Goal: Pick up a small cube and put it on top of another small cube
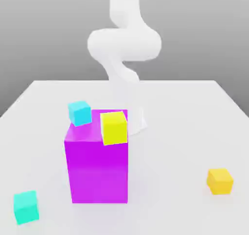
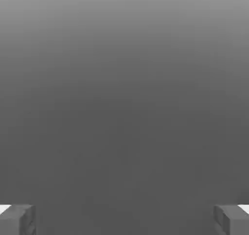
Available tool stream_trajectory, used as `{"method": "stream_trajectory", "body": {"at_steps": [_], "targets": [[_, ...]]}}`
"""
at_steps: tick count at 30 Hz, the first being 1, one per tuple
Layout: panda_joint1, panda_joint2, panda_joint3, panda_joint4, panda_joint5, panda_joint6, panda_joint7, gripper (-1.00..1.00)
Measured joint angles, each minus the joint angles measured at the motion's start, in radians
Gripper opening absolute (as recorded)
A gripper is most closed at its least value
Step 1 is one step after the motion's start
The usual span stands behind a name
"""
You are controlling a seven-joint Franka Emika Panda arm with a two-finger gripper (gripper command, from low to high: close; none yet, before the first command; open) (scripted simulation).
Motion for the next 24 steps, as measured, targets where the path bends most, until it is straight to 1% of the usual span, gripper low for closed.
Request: {"method": "stream_trajectory", "body": {"at_steps": [7,13,16,19,21,24], "targets": [[0.047,0.255,0.13,-0.083,0.034,0.126,0.131,0.0],[0.086,0.47,0.252,-0.153,0.017,0.233,0.273,0.0],[0.108,0.581,0.306,-0.189,-0.018,0.287,0.364,0.0],[0.16,0.695,0.341,-0.223,-0.076,0.339,0.47,0.0],[0.198,0.773,0.346,-0.246,-0.123,0.373,0.546,0.0],[0.262,0.887,0.318,-0.268,-0.2,0.429,0.655,0.0]]}}
